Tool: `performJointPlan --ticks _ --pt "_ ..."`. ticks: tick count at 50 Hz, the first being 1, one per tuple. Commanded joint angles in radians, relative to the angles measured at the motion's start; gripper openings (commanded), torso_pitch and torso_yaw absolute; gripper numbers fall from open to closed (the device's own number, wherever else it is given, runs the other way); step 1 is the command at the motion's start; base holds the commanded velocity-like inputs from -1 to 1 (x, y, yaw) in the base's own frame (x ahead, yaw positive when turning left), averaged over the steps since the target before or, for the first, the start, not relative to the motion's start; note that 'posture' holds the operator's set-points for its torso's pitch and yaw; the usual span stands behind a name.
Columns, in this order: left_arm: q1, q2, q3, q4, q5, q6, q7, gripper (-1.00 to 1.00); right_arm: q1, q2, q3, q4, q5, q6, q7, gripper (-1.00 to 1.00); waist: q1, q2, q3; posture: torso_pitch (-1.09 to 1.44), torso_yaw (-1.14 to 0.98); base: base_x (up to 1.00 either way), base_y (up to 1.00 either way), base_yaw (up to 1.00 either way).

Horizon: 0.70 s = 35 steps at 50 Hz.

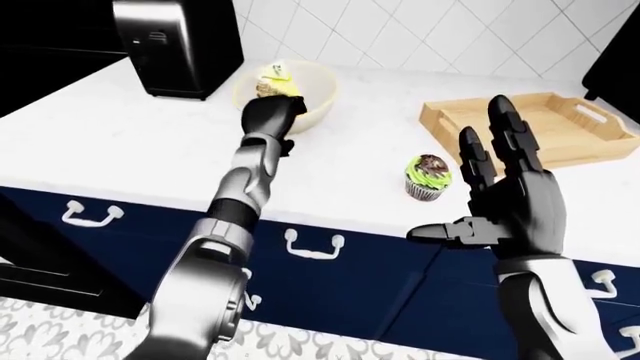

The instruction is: Pick up the bowl with cake and place it on the tray. Pick up the cupcake and place it on the tray.

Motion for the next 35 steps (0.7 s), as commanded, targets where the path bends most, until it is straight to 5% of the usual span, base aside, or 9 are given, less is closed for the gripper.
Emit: performJointPlan --ticks 1,7,11,19,35 --pt "-0.041 0.002 0.000 0.002 0.009 -0.014 0.019 -0.25 -0.015 -0.004 -0.003 -0.033 0.001 -0.034 0.004 1.00 -0.003 -0.002 -0.019 0.00 0.00 0.00 0.00 0.00" --pt "-0.038 -0.003 0.001 -0.014 0.015 -0.010 0.011 -0.59 -0.011 -0.004 -0.005 -0.031 0.002 -0.040 0.006 1.00 -0.003 -0.003 -0.021 0.00 0.00 0.00 0.00 0.00" --pt "-0.015 0.002 0.009 -0.088 0.011 -0.003 -0.016 -1.00 -0.006 -0.002 -0.006 -0.031 0.001 -0.043 0.007 1.00 -0.004 -0.003 -0.022 0.00 0.00 0.00 0.00 0.00" --pt "0.040 0.001 0.016 -0.205 0.015 0.006 -0.045 -1.00 -0.010 0.000 -0.002 -0.044 0.002 -0.031 0.002 1.00 -0.005 -0.003 -0.021 0.00 0.00 0.00 0.00 0.00" --pt "0.254 -0.016 0.041 -0.841 0.055 0.107 -0.374 -1.00 -0.055 -0.027 -0.032 -0.076 0.022 0.037 -0.008 1.00 -0.009 0.000 -0.007 0.00 0.00 0.00 0.00 0.00"
